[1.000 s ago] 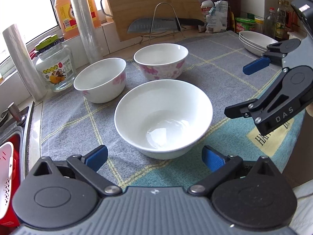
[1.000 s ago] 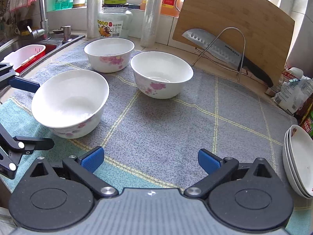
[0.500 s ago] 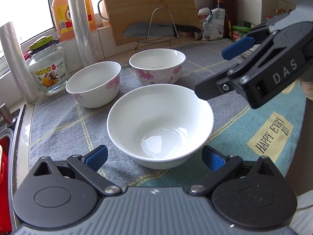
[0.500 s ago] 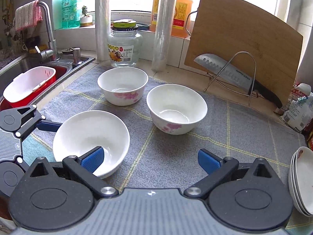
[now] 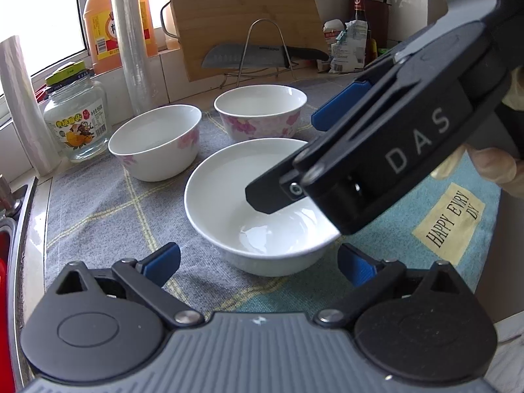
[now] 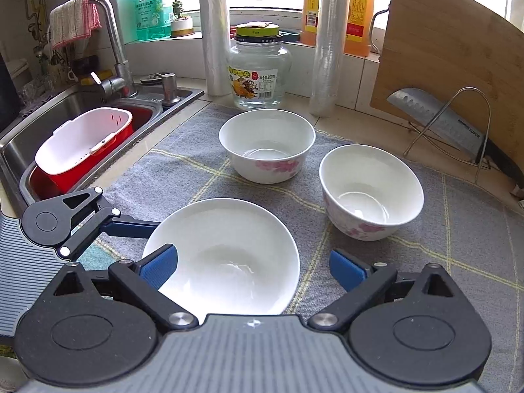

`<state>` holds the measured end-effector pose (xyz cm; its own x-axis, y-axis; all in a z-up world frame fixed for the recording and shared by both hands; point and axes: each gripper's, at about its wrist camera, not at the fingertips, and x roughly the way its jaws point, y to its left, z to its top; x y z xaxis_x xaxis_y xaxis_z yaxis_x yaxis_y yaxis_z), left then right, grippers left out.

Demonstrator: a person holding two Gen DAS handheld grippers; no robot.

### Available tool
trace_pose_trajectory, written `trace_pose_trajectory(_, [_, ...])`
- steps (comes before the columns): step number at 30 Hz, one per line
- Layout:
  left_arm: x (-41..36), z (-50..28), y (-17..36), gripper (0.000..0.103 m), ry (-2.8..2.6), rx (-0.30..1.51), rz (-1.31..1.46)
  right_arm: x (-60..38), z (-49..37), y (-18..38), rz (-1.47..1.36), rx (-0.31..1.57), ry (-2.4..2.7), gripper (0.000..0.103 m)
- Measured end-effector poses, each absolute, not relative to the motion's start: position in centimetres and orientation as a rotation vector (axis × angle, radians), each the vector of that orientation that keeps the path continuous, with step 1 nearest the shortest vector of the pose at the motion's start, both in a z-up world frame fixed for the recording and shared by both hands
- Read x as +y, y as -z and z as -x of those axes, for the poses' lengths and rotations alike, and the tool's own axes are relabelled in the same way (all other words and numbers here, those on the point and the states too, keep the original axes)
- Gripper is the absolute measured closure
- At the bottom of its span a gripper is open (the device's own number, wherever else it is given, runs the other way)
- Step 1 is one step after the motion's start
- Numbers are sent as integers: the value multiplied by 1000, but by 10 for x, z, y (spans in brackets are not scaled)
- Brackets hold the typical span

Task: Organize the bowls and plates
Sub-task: 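Close the right tool on the rim of a white bowl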

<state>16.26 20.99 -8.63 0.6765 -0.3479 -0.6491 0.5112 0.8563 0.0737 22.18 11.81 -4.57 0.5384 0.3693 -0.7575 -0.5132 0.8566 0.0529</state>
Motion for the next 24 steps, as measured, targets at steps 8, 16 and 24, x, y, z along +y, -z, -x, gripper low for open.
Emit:
trace_pose_trajectory(8, [209,-160,86,6,451,659,-234,119,-228,49,167,883,-605,15])
trace_pose_trajectory(16, [205,-157,84,18,475,651,-245,107,-237,55,107,925,-641,21])
trace_pose_trajectory(24, [199,-158,84,18,484,631,-288,105,-241,56,81,930,-649,21])
